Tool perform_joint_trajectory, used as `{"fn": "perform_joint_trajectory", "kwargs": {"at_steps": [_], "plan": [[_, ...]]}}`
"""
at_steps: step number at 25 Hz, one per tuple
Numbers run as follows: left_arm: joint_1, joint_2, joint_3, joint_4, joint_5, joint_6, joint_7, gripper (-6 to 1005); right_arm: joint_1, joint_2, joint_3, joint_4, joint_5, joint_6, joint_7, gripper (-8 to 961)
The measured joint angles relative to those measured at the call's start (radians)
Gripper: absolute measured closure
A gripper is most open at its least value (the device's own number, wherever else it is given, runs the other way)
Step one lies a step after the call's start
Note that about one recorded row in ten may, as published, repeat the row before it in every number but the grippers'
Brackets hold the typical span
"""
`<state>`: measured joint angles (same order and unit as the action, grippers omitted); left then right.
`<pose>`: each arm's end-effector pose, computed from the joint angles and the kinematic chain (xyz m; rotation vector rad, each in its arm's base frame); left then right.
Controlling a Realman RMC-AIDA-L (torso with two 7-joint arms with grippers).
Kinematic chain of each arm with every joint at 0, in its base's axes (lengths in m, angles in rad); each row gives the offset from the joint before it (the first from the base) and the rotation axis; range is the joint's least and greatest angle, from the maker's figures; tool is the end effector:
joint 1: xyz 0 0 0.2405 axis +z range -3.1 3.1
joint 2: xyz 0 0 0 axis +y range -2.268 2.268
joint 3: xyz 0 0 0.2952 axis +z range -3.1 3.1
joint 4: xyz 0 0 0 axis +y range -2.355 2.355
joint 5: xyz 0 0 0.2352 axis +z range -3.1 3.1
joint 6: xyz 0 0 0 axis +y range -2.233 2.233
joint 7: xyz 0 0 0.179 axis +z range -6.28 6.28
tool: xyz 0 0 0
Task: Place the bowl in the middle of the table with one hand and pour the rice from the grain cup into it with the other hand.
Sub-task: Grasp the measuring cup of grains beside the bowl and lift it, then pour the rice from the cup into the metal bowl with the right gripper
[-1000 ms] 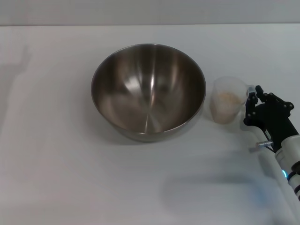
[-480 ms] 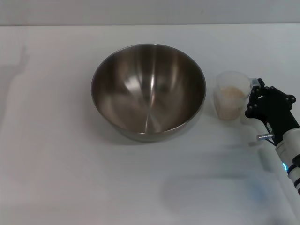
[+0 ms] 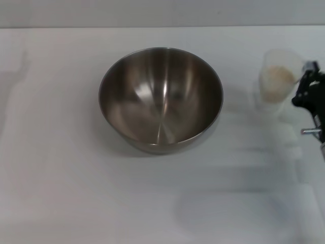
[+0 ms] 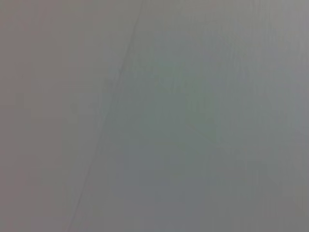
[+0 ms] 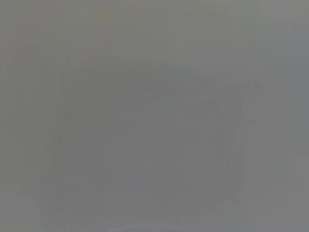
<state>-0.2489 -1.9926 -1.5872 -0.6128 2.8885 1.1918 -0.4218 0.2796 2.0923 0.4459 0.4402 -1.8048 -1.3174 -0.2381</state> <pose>-0.3407 0.4006 0.0992 -1.2728 -0.3932 -1.1131 0.3500 0.3286 -0.0830 -1.4874 0.4809 0.6581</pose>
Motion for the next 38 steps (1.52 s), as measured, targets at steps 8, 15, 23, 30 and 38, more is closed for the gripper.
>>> {"fn": "perform_joint_trajectory", "kwargs": {"at_steps": [8,15,23,30,38], "plan": [[-0.002,0.0,0.002,-0.006,0.0,-0.002,-0.001,184,0.083,-0.006,-0.011,-0.02,-0.017,-0.162,-0.221,934],[-0.006,0.0,0.004,-0.01,0.0,0.002,-0.007,184,0.181,-0.003,-0.012,-0.057,-0.144,-0.168,-0.537,935],[-0.005,-0.005,0.002,-0.034,0.0,0.005,-0.01,184,0.249,-0.005,-0.012,-0.071,-0.331,-0.049,-0.951,936],[0.004,-0.009,0.001,-0.061,0.0,0.006,-0.003,184,0.281,-0.004,-0.012,-0.13,-0.443,-0.001,-1.136,935],[0.003,-0.009,-0.001,-0.061,0.0,-0.001,-0.002,184,0.335,-0.007,-0.01,-0.223,-0.521,-0.068,-1.208,935]]}}
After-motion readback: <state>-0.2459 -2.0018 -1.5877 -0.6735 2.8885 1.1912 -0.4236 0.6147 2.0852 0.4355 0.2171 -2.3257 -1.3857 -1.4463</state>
